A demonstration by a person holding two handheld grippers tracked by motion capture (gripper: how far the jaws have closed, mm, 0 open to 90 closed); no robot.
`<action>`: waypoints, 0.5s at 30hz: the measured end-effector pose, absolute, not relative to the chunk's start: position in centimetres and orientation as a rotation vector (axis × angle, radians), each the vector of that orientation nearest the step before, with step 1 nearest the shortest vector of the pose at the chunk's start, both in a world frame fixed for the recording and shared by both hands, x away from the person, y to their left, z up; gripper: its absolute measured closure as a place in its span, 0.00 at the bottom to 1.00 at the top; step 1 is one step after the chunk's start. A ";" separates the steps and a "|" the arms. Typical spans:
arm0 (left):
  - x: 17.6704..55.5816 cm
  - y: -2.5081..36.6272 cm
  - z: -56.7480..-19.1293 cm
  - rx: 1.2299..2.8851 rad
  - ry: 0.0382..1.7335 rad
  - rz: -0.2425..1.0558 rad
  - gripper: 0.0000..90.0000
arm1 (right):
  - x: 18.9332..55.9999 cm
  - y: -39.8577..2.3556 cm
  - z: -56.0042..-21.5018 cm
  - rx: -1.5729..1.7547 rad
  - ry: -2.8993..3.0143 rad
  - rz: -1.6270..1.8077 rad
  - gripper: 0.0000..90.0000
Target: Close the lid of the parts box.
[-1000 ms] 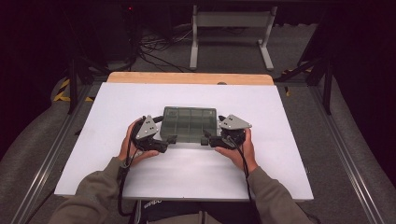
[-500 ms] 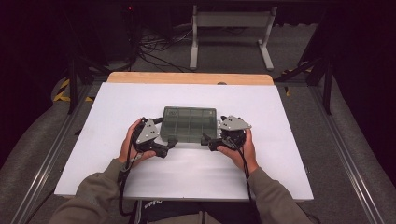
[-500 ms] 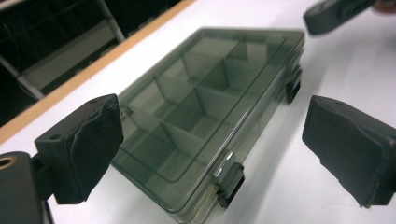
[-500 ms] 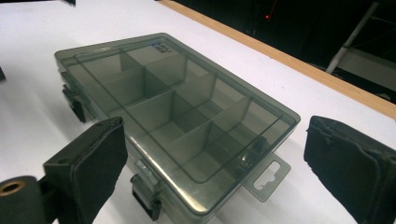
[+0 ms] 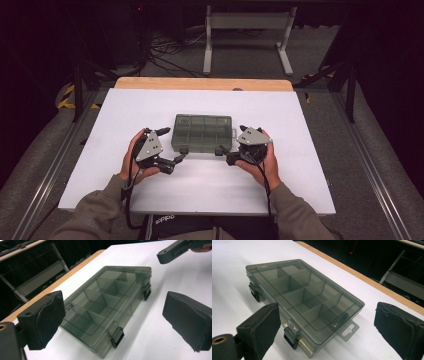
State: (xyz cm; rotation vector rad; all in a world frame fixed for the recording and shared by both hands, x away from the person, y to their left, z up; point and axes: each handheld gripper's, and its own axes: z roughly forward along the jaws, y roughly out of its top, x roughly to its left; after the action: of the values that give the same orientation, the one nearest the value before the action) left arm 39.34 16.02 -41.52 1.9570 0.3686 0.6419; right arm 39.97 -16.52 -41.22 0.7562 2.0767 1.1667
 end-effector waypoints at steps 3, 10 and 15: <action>38.9 16.3 -41.4 1.932 0.376 0.647 0.05 | 39.8 -16.8 -41.1 0.764 2.070 1.180 0.08; 38.6 16.9 -41.5 1.937 0.376 0.643 0.05 | 39.4 -17.4 -41.1 0.757 2.061 1.144 0.08; 38.2 17.2 -41.6 1.934 0.374 0.648 0.05 | 38.8 -17.7 -41.0 0.751 2.057 1.138 0.08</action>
State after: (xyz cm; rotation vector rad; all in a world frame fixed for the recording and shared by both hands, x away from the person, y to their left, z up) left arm 38.22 17.23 -41.56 1.9343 0.3742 0.6477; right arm 38.83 -17.67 -41.04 0.7507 2.0574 1.1382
